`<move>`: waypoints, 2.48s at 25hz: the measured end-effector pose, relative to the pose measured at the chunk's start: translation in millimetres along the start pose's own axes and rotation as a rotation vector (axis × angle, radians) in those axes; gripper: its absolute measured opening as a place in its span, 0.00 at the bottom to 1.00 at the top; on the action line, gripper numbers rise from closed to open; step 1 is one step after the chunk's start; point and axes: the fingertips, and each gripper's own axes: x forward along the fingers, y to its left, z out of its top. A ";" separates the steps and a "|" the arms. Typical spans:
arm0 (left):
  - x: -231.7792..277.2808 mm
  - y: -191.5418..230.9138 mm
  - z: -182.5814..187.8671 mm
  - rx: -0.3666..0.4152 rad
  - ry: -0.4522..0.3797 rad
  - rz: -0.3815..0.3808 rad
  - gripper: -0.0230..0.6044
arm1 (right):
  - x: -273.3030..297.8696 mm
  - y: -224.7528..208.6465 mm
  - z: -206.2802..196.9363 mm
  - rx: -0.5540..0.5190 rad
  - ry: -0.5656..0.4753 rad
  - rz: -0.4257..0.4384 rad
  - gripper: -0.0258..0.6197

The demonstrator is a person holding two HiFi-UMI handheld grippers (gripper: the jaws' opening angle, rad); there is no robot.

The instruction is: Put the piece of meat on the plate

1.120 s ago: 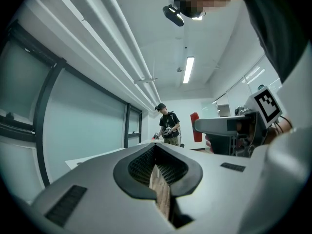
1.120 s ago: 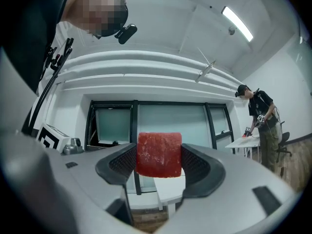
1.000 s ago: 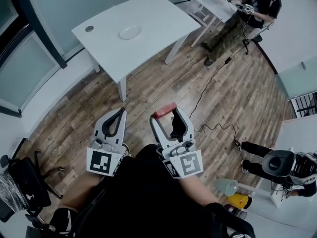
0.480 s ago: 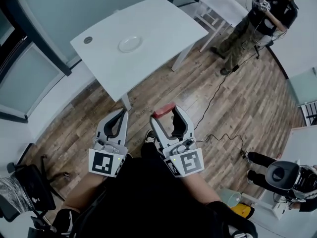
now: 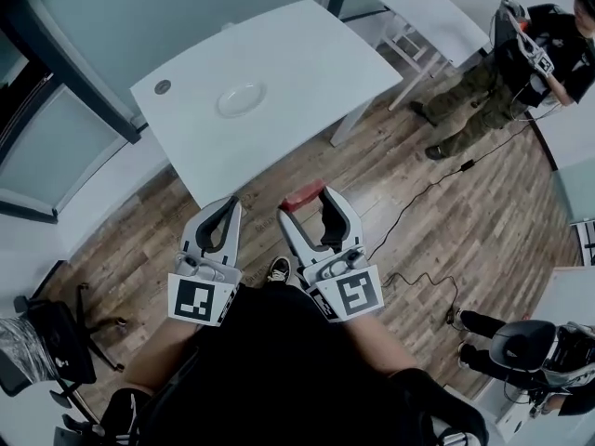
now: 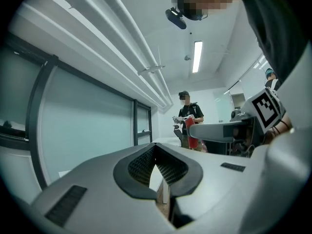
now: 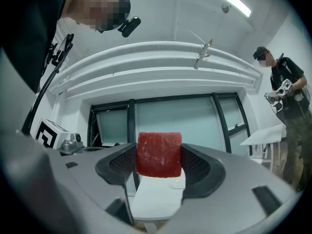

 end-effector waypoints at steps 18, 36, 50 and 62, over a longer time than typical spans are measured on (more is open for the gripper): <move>73.7 81.7 -15.4 -0.034 0.019 0.002 0.02 | 103.3 -21.2 -25.8 0.012 0.069 0.031 0.48; 136.1 213.6 -10.7 -0.059 -0.031 -0.114 0.02 | 237.4 -19.0 -36.3 -0.042 0.100 -0.104 0.48; 176.2 211.8 -27.2 -0.066 0.021 -0.165 0.02 | 249.3 -47.5 -46.0 -0.010 0.114 -0.144 0.48; 202.7 222.6 -68.4 -0.105 0.131 -0.142 0.02 | 286.9 -71.1 -77.8 0.048 0.173 -0.086 0.48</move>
